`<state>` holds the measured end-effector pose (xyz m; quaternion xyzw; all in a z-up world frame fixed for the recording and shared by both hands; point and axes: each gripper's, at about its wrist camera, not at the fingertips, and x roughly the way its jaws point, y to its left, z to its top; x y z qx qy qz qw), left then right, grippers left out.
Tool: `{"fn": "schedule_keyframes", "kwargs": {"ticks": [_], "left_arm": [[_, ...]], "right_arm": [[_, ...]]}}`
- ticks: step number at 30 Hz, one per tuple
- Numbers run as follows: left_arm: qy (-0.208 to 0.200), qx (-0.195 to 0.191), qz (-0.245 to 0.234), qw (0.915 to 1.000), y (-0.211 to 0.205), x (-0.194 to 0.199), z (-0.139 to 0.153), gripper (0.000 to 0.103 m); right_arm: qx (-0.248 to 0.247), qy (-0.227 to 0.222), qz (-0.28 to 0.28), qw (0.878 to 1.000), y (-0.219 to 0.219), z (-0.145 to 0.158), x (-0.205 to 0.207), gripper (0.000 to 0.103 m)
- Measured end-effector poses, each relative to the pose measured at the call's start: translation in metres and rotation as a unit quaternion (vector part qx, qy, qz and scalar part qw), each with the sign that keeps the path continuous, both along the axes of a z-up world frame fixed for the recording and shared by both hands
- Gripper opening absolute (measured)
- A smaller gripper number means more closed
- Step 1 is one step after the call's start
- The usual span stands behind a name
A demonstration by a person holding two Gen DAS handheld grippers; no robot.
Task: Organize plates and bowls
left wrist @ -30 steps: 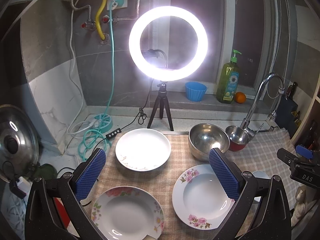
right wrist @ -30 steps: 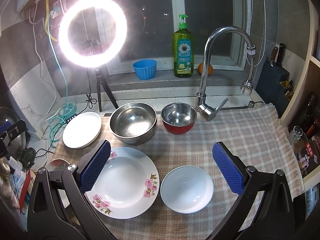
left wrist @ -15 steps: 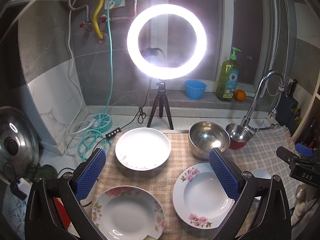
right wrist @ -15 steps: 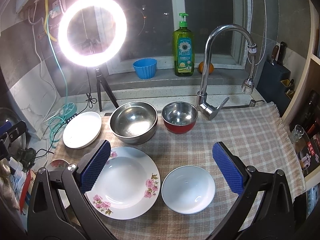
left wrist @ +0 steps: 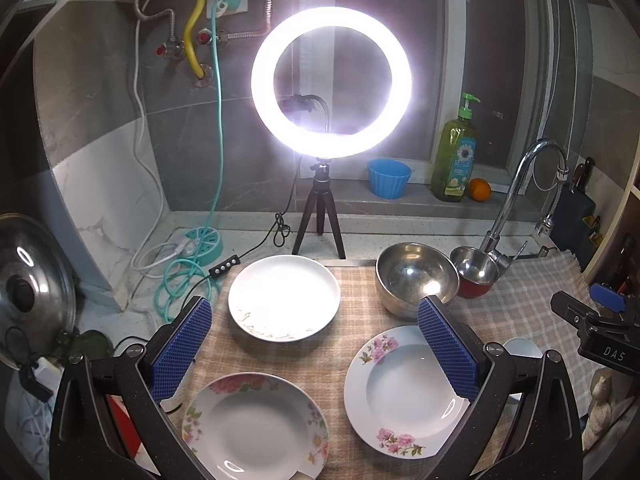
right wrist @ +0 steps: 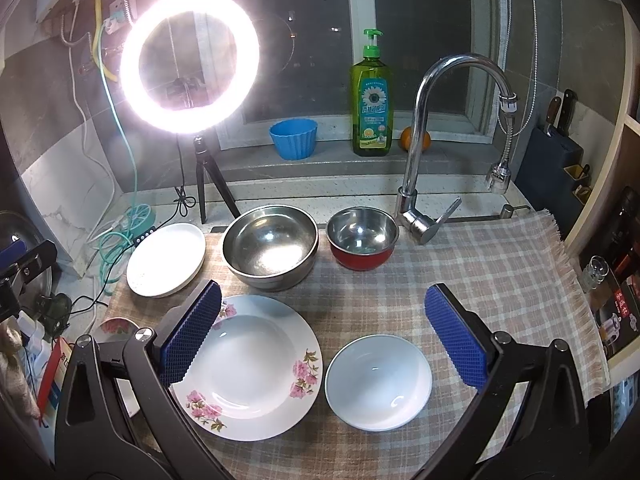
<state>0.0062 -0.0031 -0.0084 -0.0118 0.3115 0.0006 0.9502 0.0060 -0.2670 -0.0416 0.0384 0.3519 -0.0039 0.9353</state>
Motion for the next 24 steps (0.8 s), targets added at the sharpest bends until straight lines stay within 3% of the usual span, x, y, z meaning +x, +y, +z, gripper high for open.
{"fn": "schedule_keyframes", "kwargs": {"ticks": [24], "left_arm": [[0.004, 0.002, -0.003, 1.0, -0.0038, 0.0021, -0.0034, 0.102]], "right_arm": [[0.004, -0.003, 0.009, 1.0, 0.0009, -0.0026, 0.0016, 0.103]]}}
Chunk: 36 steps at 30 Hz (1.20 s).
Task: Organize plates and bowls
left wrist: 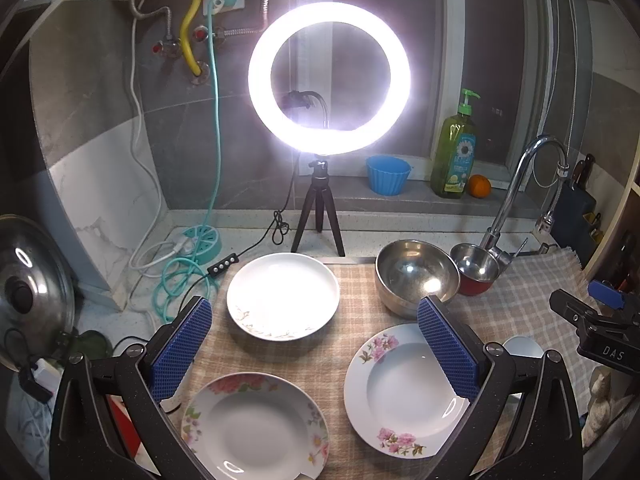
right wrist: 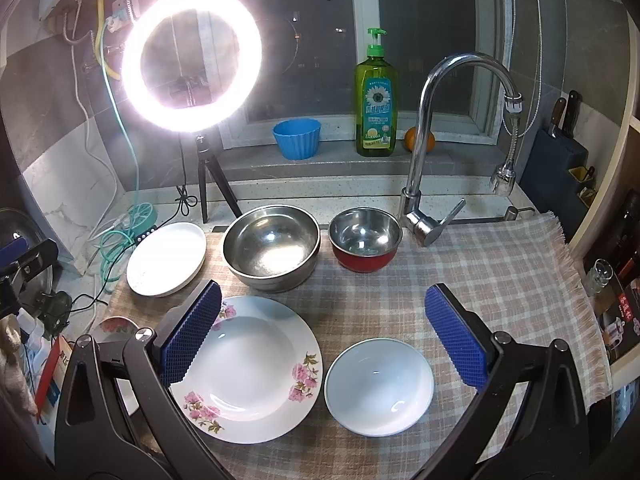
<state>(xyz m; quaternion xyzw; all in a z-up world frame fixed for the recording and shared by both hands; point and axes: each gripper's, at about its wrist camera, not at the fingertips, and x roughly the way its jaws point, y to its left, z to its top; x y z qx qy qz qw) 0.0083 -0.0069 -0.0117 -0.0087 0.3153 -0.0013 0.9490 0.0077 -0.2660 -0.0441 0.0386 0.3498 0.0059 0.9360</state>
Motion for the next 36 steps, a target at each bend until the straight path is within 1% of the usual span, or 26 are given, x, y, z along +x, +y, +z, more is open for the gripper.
{"fn": "schedule_keyframes", "kwargs": {"ticks": [4, 7, 10, 12, 13, 14, 16, 17, 18, 19, 20, 22, 23, 24, 26, 28, 29, 32, 34, 35, 36], "left_arm": [[0.005, -0.001, -0.001, 1.0, 0.0, 0.002, -0.004, 0.102], [0.011, -0.006, -0.001, 0.9999, 0.001, 0.005, -0.006, 0.102], [0.016, -0.002, -0.006, 0.9998, 0.0, 0.006, -0.009, 0.102], [0.021, -0.001, -0.01, 0.9997, 0.0, 0.008, -0.011, 0.1], [0.026, -0.003, -0.01, 0.9996, 0.002, 0.01, -0.013, 0.097], [0.032, -0.009, -0.01, 0.9994, 0.004, 0.011, -0.016, 0.092], [0.045, -0.022, -0.014, 0.9986, 0.009, 0.014, -0.022, 0.085], [0.053, -0.028, -0.015, 0.9981, 0.011, 0.016, -0.025, 0.082], [0.065, -0.035, -0.018, 0.9971, 0.014, 0.019, -0.031, 0.08], [0.077, -0.042, -0.021, 0.9959, 0.016, 0.022, -0.036, 0.068], [0.091, -0.051, -0.022, 0.9943, 0.019, 0.025, -0.042, 0.057], [0.118, -0.073, -0.026, 0.99, 0.024, 0.03, -0.055, 0.05], [0.129, -0.082, -0.029, 0.9879, 0.025, 0.032, -0.06, 0.045], [0.139, -0.091, -0.032, 0.9855, 0.026, 0.033, -0.066, 0.042], [0.159, -0.107, -0.037, 0.9809, 0.027, 0.034, -0.075, 0.03], [0.173, -0.124, -0.04, 0.9763, 0.028, 0.033, -0.083, 0.029], [0.178, -0.129, -0.041, 0.9746, 0.028, 0.033, -0.086, 0.028], [0.193, -0.139, -0.044, 0.9703, 0.025, 0.034, -0.094, 0.023], [0.203, -0.147, -0.05, 0.9668, 0.024, 0.037, -0.1, 0.022], [0.209, -0.15, -0.054, 0.9649, 0.023, 0.04, -0.102, 0.019], [0.214, -0.149, -0.057, 0.9637, 0.022, 0.041, -0.105, 0.018]], "right_arm": [[0.004, 0.004, 0.005, 1.0, -0.002, -0.003, 0.003, 0.103], [-0.004, 0.01, 0.01, 1.0, -0.005, -0.01, 0.008, 0.103], [-0.004, 0.016, 0.017, 1.0, -0.006, -0.015, 0.014, 0.101], [0.003, 0.023, 0.023, 0.999, -0.008, -0.019, 0.016, 0.101], [0.007, 0.026, 0.026, 0.999, -0.009, -0.02, 0.018, 0.1], [0.011, 0.03, 0.03, 0.999, -0.01, -0.021, 0.02, 0.1], [0.014, 0.037, 0.034, 0.999, -0.012, -0.024, 0.025, 0.1], [0.019, 0.044, 0.036, 0.998, -0.014, -0.026, 0.028, 0.098], [0.028, 0.052, 0.039, 0.997, -0.017, -0.029, 0.031, 0.093], [0.042, 0.065, 0.043, 0.996, -0.021, -0.033, 0.036, 0.091], [0.055, 0.075, 0.045, 0.995, -0.023, -0.037, 0.04, 0.085], [0.087, 0.099, 0.054, 0.99, -0.03, -0.046, 0.049, 0.076], [0.097, 0.108, 0.056, 0.988, -0.031, -0.05, 0.053, 0.068], [0.107, 0.119, 0.061, 0.985, -0.031, -0.056, 0.057, 0.061], [0.115, 0.14, 0.073, 0.981, -0.031, -0.067, 0.066, 0.057], [0.112, 0.155, 0.084, 0.978, -0.029, -0.075, 0.072, 0.051], [0.112, 0.164, 0.093, 0.976, -0.027, -0.079, 0.075, 0.046], [0.113, 0.187, 0.105, 0.97, -0.024, -0.091, 0.083, 0.045], [0.121, 0.202, 0.11, 0.966, -0.024, -0.098, 0.088, 0.04], [0.128, 0.212, 0.116, 0.962, -0.023, -0.101, 0.091, 0.037], [0.129, 0.218, 0.12, 0.96, -0.022, -0.104, 0.094, 0.035]]}}
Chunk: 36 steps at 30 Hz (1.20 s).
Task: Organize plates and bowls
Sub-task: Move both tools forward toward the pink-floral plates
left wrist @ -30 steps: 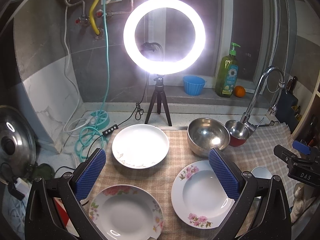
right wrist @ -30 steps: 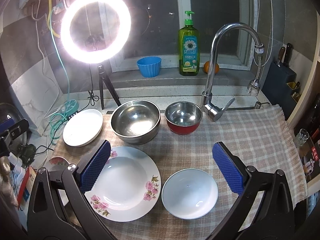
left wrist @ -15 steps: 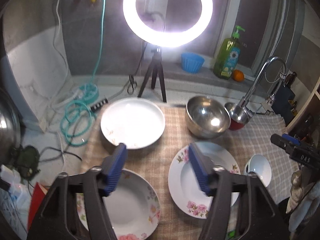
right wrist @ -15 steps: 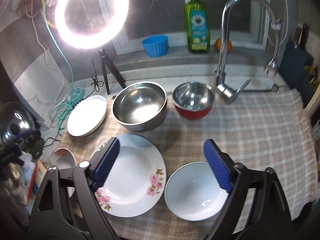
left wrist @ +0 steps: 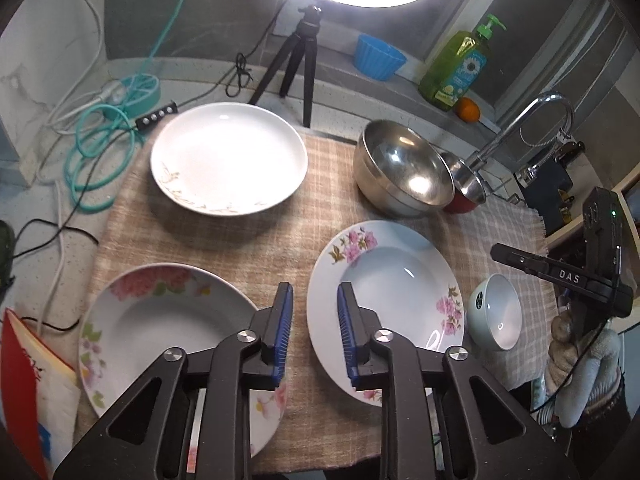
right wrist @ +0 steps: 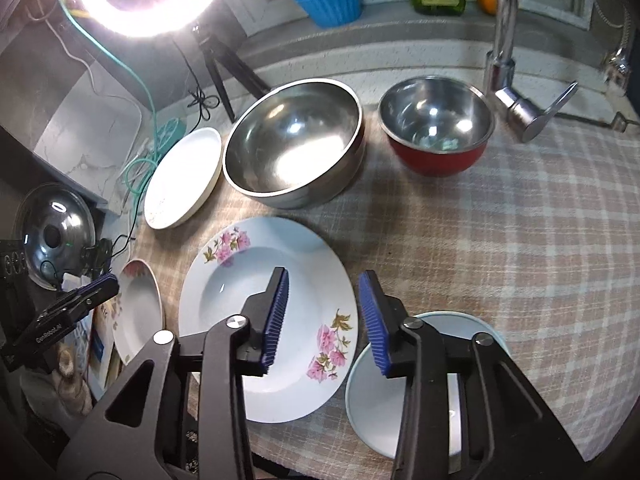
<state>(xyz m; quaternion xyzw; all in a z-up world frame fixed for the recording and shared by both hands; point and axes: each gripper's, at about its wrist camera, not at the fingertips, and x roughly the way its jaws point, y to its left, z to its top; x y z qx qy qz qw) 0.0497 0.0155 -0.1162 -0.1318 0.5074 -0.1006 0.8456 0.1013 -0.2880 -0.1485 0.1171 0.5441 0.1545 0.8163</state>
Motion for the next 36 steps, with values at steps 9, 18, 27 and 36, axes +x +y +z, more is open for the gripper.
{"fn": "schedule_keyframes", "kwargs": {"ticks": [9, 18, 27, 36], "left_arm": [[0.02, -0.005, 0.002, 0.9998, -0.008, -0.012, -0.005, 0.018], [0.036, -0.046, 0.061, 0.9965, -0.025, -0.049, -0.019, 0.016], [0.061, -0.095, 0.136, 0.9843, -0.038, -0.086, -0.047, 0.016], [0.073, -0.081, 0.158, 0.9814, -0.037, -0.085, -0.057, 0.016]], "right_arm": [[-0.014, 0.033, 0.06, 0.998, 0.013, -0.01, 0.026, 0.033], [0.01, 0.081, 0.098, 0.992, 0.014, -0.034, 0.046, 0.033], [0.028, 0.109, 0.117, 0.987, 0.014, -0.048, 0.063, 0.033], [0.005, 0.104, 0.138, 0.985, 0.03, -0.053, 0.071, 0.033]]}}
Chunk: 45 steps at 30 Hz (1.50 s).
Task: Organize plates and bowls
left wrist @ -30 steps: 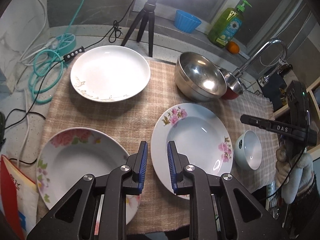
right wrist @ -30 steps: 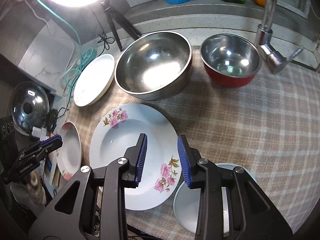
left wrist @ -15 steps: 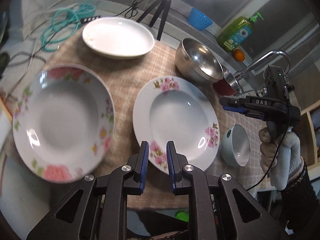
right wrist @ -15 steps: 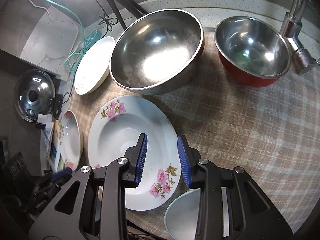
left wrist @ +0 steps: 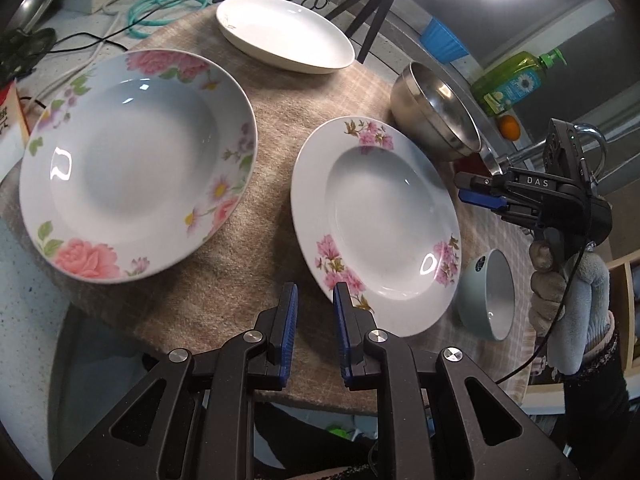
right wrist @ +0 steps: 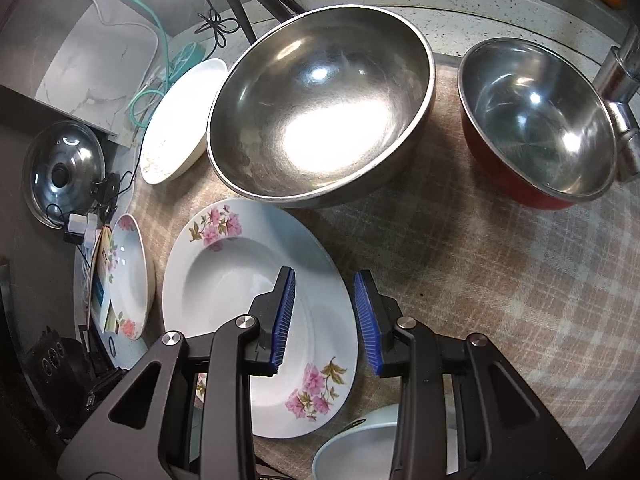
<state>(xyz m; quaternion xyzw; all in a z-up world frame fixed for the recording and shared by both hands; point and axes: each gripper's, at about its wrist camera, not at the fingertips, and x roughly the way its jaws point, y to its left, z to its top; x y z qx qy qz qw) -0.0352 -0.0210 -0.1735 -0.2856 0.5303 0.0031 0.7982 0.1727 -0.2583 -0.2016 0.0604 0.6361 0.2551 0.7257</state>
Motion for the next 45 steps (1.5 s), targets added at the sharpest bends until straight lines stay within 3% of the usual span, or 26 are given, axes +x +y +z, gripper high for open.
{"fn": "schedule_keyframes", "kwargs": {"ticks": [9, 20, 45], "left_arm": [[0.014, -0.001, -0.016, 0.9998, 0.001, 0.018, -0.006, 0.016], [0.027, -0.01, -0.02, 0.9994, 0.001, 0.026, -0.015, 0.016], [0.04, 0.012, -0.014, 0.999, 0.005, 0.001, -0.012, 0.016]], "right_arm": [[0.009, 0.016, -0.012, 1.0, -0.004, -0.013, 0.008, 0.033], [0.005, 0.03, 0.001, 1.0, 0.001, -0.023, 0.008, 0.021], [-0.039, 0.004, 0.064, 0.997, 0.032, -0.015, -0.024, 0.021]]}}
